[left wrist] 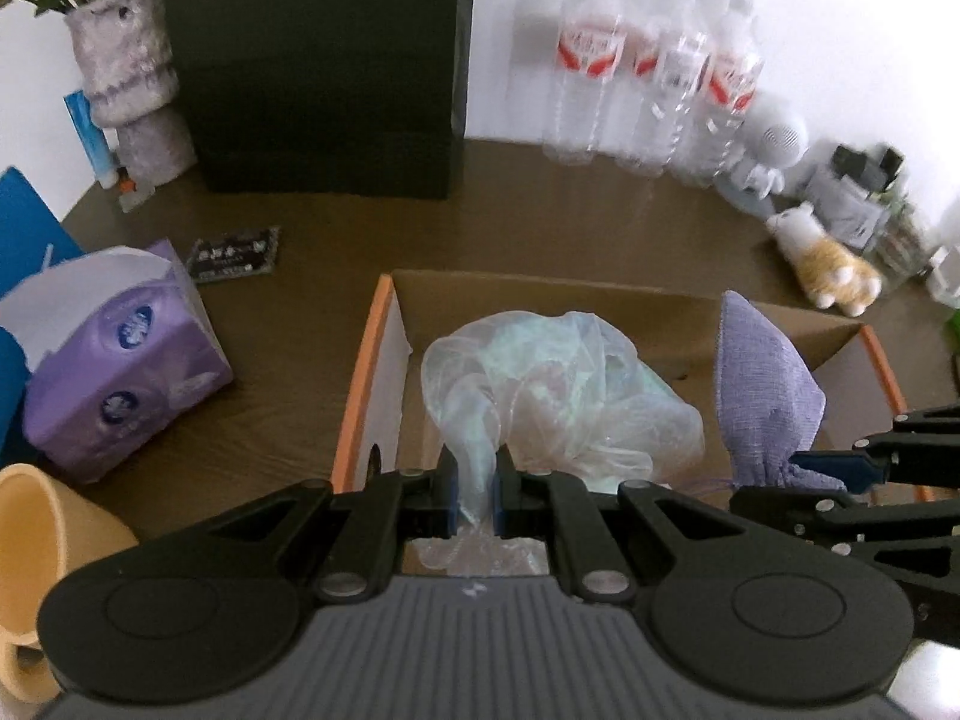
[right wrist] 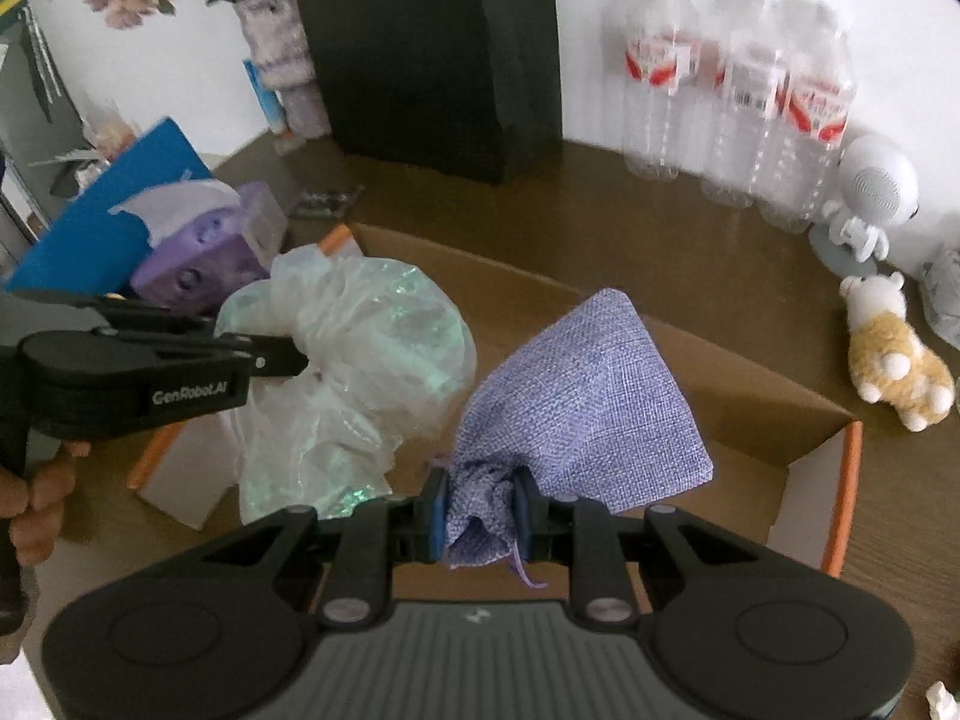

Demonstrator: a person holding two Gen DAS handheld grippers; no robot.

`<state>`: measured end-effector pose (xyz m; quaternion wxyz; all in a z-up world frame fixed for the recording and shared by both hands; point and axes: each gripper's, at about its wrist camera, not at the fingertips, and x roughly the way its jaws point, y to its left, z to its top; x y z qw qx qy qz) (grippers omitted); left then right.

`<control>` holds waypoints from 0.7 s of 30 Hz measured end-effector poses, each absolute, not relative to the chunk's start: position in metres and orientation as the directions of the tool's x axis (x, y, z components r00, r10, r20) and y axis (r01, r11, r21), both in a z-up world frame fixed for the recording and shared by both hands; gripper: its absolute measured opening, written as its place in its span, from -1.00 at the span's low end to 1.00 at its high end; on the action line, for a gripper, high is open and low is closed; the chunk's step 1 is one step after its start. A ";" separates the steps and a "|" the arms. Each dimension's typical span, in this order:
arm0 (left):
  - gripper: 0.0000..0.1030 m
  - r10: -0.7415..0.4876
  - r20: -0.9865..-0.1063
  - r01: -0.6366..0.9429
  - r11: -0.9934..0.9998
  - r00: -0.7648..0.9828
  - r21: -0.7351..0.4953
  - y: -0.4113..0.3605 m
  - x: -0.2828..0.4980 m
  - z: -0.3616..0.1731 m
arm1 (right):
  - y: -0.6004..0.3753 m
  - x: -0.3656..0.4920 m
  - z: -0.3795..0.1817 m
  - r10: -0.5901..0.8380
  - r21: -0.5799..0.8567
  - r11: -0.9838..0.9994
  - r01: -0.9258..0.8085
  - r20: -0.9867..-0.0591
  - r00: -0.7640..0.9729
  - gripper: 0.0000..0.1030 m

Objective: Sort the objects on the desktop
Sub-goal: 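Carry the plastic bag and lavender pouch together over the cardboard box, then open both tools to drop the bag and pouch into the box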

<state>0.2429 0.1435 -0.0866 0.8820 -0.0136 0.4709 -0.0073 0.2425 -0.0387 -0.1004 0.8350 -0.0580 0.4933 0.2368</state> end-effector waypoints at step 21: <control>-0.52 0.051 -0.847 0.006 0.998 0.529 0.064 0.130 0.267 -0.123 | -0.029 0.263 -0.151 0.331 0.171 0.889 -0.425 -0.882 0.336 -0.44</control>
